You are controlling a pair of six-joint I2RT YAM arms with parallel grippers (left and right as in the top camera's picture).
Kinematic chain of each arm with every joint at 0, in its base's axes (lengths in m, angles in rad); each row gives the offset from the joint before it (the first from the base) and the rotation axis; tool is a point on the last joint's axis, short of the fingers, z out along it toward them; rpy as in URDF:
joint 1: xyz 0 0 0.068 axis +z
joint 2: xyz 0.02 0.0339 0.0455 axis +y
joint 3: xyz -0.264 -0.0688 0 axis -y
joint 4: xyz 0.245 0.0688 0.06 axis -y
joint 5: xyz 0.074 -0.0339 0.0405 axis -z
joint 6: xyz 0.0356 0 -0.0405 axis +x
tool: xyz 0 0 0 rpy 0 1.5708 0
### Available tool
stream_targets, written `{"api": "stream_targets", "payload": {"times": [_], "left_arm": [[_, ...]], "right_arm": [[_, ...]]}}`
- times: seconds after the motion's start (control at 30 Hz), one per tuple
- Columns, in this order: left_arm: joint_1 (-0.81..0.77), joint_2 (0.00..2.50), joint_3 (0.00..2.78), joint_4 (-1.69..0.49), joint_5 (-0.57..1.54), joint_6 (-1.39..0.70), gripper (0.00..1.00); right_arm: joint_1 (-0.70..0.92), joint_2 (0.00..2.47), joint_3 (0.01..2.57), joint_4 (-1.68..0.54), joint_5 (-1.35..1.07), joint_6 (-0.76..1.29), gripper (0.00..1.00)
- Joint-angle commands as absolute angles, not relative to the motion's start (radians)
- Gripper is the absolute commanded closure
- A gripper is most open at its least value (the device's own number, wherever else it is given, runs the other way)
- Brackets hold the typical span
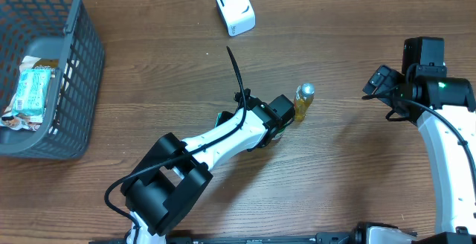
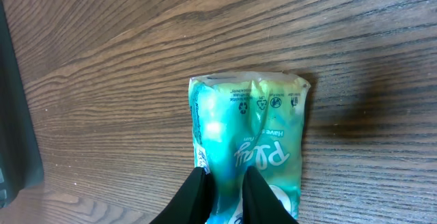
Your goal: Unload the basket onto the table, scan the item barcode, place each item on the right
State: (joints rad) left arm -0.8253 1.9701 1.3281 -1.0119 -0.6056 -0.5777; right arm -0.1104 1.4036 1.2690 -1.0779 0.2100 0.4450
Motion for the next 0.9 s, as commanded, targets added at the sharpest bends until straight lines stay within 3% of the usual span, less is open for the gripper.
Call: {"api": "stream_targets", "payload": {"times": [0.0,0.43,0.57,0.87], "left_arm": [[-0.832,1.968,1.352,-1.009,-0.601,-0.598,0.87],[-0.83,1.967,1.383,-1.01,-0.577,-0.546,0.89],[-0.789,1.961,1.473,-1.102,-0.555,-0.585,0.89],[-0.57,1.95,1.602,-1.18,-0.1,-0.284,0.84]], "right_arm": [[-0.112,1.405,1.28,-1.076,0.216,0.453,0.0],[-0.112,1.405,1.28,-1.076,0.216,0.453,0.0],[-0.112,1.405,1.28,-1.076,0.216,0.453,0.0],[-0.112,1.405,1.28,-1.076,0.216,0.453,0.0]]}}
